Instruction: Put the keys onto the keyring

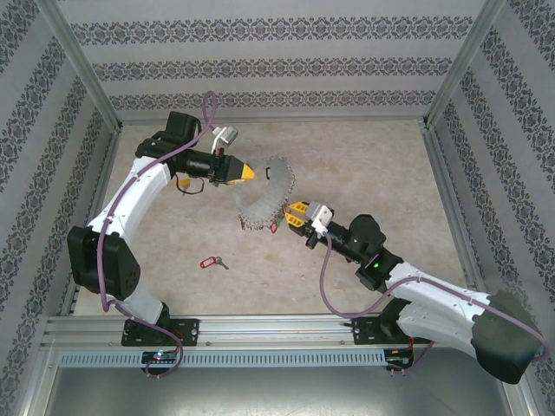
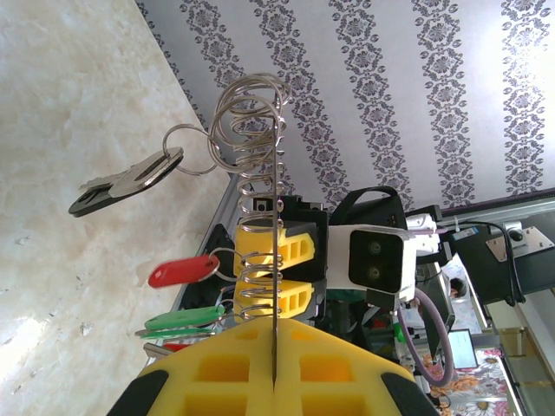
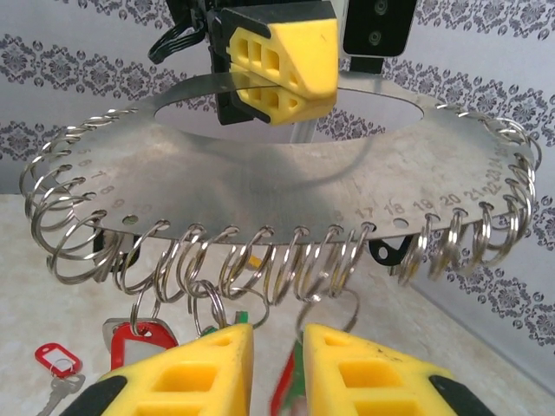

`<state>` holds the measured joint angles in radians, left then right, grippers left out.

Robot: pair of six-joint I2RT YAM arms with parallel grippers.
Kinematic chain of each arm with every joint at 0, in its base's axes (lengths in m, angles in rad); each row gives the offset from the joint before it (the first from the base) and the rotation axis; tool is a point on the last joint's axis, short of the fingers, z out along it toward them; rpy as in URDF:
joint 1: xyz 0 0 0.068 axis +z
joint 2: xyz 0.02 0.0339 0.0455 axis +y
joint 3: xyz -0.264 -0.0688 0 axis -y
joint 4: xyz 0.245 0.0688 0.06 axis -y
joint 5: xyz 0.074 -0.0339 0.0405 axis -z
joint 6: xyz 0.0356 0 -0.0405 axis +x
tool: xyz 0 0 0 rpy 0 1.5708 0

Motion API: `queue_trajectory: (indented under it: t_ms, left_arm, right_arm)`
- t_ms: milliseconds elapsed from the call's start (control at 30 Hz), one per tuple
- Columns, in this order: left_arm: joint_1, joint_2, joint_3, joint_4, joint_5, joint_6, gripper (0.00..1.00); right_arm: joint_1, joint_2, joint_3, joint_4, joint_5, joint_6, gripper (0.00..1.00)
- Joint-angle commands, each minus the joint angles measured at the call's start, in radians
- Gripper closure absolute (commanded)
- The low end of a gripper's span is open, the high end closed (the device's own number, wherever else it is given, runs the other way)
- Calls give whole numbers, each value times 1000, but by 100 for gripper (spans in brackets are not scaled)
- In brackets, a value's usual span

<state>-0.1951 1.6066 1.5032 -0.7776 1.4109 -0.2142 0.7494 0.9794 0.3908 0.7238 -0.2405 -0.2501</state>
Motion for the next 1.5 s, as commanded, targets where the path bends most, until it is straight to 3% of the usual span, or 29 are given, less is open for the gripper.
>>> queue_trajectory:
  t_ms: [0, 67, 133, 533, 1100, 1467]
  left_arm:
    - [-6, -21, 37, -20, 62, 18, 100]
    - [-5, -21, 37, -20, 63, 19, 100]
    - [-6, -22, 37, -20, 65, 19, 100]
    - [-4, -34, 34, -27, 65, 27, 100]
    - [-6, -35, 34, -29, 65, 32, 100]
    - [-7, -36, 34, -29, 68, 33, 100]
  right_arm:
    - [11, 2, 38, 73, 13, -11, 76]
    - [11, 3, 47, 65, 11, -18, 90]
    - [11, 8, 63, 45, 1, -29, 95]
    - [11, 22, 67, 50, 3, -32, 82]
    - [12, 41, 60, 52, -6, -27, 76]
    - [12, 51, 76, 48, 36, -47, 80]
